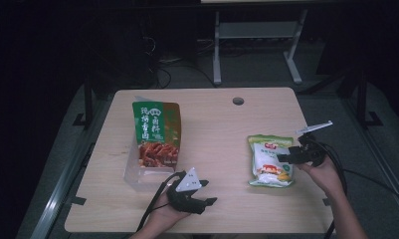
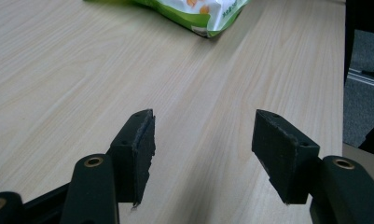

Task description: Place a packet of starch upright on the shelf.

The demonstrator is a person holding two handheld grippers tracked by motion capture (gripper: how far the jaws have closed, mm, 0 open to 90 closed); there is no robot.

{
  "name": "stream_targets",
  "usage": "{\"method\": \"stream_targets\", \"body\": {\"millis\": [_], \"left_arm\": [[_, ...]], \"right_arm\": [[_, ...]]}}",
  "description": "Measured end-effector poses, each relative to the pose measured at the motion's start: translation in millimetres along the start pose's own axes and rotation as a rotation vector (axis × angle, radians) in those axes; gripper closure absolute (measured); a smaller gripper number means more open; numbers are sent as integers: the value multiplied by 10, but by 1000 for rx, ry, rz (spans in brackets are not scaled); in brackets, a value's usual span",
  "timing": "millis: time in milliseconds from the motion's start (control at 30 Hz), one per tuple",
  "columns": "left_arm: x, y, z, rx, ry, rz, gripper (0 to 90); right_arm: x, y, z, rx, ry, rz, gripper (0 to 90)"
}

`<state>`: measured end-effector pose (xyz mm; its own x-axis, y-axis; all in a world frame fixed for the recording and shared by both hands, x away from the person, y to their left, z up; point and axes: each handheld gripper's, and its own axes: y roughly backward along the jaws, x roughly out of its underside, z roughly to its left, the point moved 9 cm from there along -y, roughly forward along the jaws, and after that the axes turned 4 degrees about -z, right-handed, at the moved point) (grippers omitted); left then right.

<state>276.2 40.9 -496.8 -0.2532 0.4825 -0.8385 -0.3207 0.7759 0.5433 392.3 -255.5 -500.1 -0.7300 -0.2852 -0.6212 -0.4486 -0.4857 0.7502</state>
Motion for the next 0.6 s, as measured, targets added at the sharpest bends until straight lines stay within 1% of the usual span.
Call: {"method": "stream_targets", "body": {"millis": [33,67,100,133,167,200,233,267,333,367,400,433,467,500,533,567,600], "left_arm": [[0,-2,0,0,1,0,392],[0,-2,-1,0,1,0,391],[0,-2,-1,0,1,0,391],[0,-3,0,0,1,0,392],[0,-4,-1,0,1,0,392],[1,-8,-1,0,2,0,392],[1,-8,-1,0,2,0,392],[0,-12,-1,2,2,-1,392],[-1,-15,-5,4,4,-1,392],[-1,-15,-5,4,4,-1,392],[-1,-17,-6,4,3,-1,392],[-1,-17,-7,5,3,-1,392],[-4,-22,-3,6,2,-1,392],[-4,-22,-3,6,2,-1,392],[-6,-25,-3,7,5,-3,392],[-9,-30,-3,8,10,-4,392],[-9,-30,-3,8,10,-4,392]], "right_arm": [[30,-2,-27,12,-11,8,312],[61,-10,-62,29,-6,15,312],[61,-10,-62,29,-6,15,312],[122,-31,-111,45,-16,30,306],[122,-31,-111,45,-16,30,306],[149,-35,-130,19,-56,18,312],[149,-35,-130,19,-56,18,312],[180,-47,-152,-11,-79,15,333],[205,-68,-166,-54,-127,7,381],[205,-68,-166,-54,-127,7,381],[215,-79,-160,-74,-161,4,414],[227,-86,-147,-100,-177,-3,472],[247,-95,-119,-123,-178,-14,566],[247,-95,-119,-123,-178,-14,566],[253,-94,-107,-127,-189,-16,607],[264,-94,-92,-141,-185,-26,688],[264,-94,-92,-141,-185,-26,688]]}}
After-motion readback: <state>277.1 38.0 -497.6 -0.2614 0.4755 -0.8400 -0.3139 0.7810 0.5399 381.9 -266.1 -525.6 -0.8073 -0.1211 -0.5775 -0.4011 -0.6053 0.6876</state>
